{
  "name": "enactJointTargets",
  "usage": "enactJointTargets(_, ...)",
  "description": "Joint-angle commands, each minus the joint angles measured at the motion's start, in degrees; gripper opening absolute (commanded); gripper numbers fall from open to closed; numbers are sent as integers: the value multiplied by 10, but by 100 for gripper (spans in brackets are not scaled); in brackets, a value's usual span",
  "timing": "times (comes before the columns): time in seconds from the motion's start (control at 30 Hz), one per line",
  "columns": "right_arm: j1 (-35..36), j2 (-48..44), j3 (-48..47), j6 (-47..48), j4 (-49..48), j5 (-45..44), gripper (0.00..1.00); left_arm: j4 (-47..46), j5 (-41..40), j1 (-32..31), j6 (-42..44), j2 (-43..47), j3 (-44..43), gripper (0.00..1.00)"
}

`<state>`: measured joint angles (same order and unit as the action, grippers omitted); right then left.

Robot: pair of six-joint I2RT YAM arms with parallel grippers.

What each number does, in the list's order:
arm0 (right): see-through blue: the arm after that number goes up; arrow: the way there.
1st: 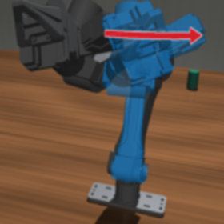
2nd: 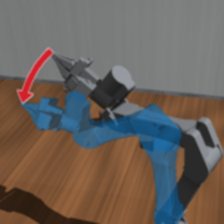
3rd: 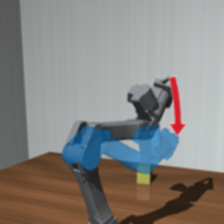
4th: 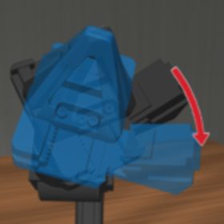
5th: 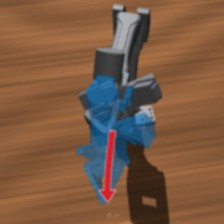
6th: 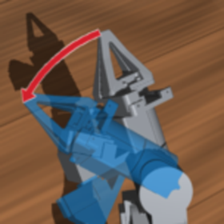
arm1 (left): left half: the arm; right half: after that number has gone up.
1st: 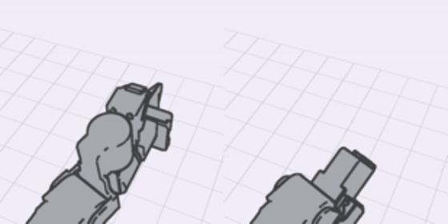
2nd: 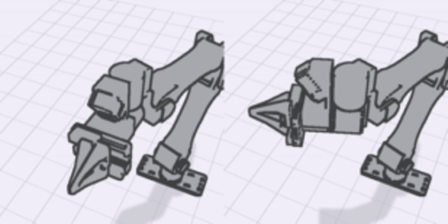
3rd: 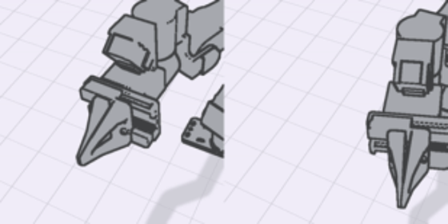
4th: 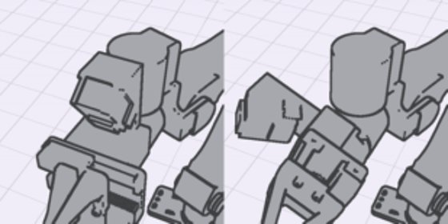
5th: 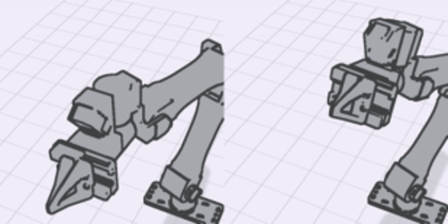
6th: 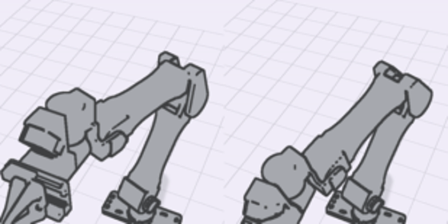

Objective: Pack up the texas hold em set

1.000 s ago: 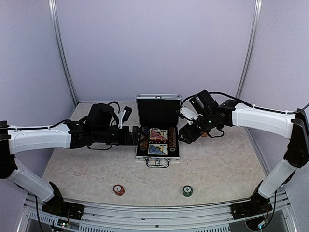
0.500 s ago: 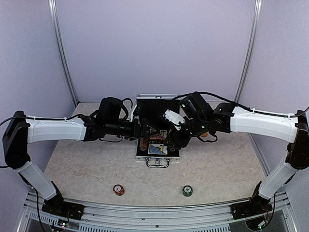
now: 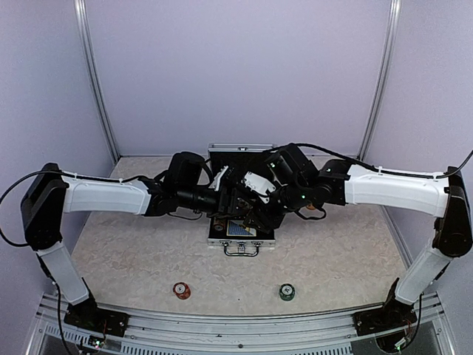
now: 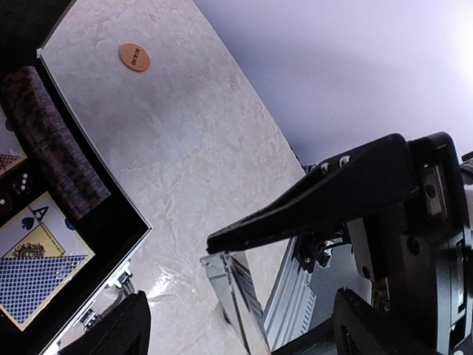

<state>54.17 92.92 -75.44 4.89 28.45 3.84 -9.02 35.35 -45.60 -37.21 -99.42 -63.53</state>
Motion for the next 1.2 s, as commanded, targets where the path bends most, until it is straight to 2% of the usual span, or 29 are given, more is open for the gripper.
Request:
enactJointTargets(0.0, 9, 7, -21, 4, -15, 7, 65, -3, 17, -14, 10, -17, -27, 83)
enactJointTargets(0.13, 11, 11, -23, 6, -13, 10, 66, 4, 15, -21, 15, -27, -32, 78)
enactJointTargets(0.27, 13, 17, -28, 7, -10, 13, 66, 15, 6, -23, 18, -34, -37, 67)
enactJointTargets(0.57, 16, 24, -30, 10, -8, 2, 66, 45, -12, -31, 32, -42, -45, 57)
enactJointTargets(0.73, 16, 24, -30, 12, -9, -1, 66, 50, -13, -33, 33, -40, -44, 46)
enactJointTargets(0.9, 16, 25, -30, 13, -8, -7, 67, 56, -12, -34, 35, -39, -44, 39)
enactJointTargets(1.17, 16, 30, -41, 15, 2, -11, 67, 73, -25, -34, 41, -41, -47, 8)
